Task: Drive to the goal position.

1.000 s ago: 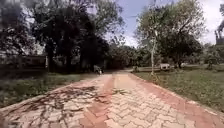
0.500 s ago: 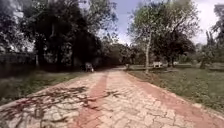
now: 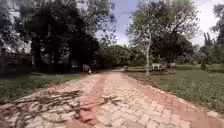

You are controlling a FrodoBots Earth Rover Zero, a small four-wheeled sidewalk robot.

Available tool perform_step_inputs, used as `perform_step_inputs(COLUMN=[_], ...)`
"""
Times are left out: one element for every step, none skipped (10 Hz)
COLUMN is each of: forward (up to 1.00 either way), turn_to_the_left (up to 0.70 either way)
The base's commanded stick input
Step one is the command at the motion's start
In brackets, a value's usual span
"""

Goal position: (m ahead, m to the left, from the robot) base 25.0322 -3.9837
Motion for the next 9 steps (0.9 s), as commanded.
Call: perform_step_inputs(forward=[0.7, 0.7, 0.7, 0.7, 0.7, 0.7, 0.7, 0.7, 0.7], turn_to_the_left=[-0.34, 0.0, 0.0, 0.0, 0.0, 0.0, 0.0, 0.0, 0.0])
